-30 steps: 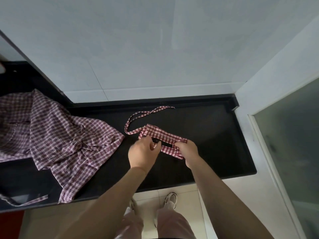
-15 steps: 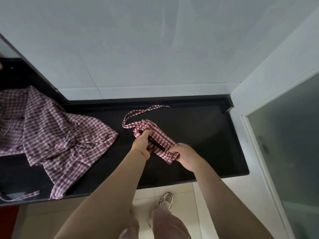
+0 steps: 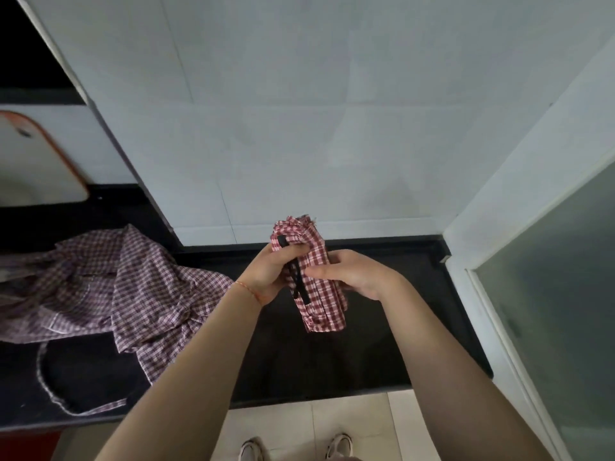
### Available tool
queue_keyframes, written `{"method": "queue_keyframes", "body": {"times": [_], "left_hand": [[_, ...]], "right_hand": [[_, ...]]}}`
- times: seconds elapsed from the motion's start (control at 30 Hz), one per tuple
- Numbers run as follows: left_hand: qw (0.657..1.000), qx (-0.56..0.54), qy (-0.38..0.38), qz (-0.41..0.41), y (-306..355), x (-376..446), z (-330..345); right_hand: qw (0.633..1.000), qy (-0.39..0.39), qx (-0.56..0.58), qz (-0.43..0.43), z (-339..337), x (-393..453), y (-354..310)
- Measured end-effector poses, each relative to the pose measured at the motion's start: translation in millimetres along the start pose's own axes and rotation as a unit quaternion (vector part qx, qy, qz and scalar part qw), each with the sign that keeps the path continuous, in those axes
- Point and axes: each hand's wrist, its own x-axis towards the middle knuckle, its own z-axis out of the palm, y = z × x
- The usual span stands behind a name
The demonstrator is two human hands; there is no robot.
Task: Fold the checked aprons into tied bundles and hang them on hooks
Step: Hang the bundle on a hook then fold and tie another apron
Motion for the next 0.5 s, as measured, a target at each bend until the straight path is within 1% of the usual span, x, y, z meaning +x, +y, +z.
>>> {"method": "queue_keyframes", "body": {"times": [0.03,0.13,0.2,0.3,0.4,0.5], "left_hand": [[1.000,-0.002,0.000,0.005,8,-3,-1],[1.000,0.006,0.001,0.028,37,-16,-5],[0.999,-0.008,-0.006,0.036,48,-25,-10],[0.998,-0.035,-0.026,0.036,58,-36,-17],[0.996,-0.055,-0.045,0.054,69,-46,-18],[0.995,-0.044,-0.046,0.077,85,-54,-17]], "right_hand": [[1.000,0.002,-0.008,-0.008,2,-2,-8],[0.997,0.046,-0.034,-0.048,10,-7,-38],[0.994,0.062,-0.051,-0.075,19,-10,-53],[0.990,0.077,-0.067,-0.102,28,-14,-68],[0.983,0.099,-0.071,-0.135,35,-18,-76],[0.977,0.115,-0.064,-0.167,42,-25,-83]]}}
